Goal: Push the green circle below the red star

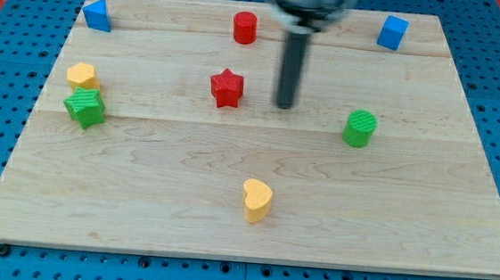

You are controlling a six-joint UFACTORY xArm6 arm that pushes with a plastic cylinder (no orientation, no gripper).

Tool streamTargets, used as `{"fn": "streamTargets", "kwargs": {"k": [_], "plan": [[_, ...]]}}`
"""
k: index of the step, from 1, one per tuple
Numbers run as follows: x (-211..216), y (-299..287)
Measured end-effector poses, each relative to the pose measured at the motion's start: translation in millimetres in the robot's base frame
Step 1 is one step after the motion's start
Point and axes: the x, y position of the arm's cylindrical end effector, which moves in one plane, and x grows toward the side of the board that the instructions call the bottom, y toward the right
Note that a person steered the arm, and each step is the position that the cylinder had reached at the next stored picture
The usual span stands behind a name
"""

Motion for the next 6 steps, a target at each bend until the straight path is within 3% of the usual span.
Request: {"fn": "streamTargets", "kwargs": {"k": [1,2,4,5,6], "plan": [[-17,77],[18,193],[42,-9],[48,-8],[121,-53]]}}
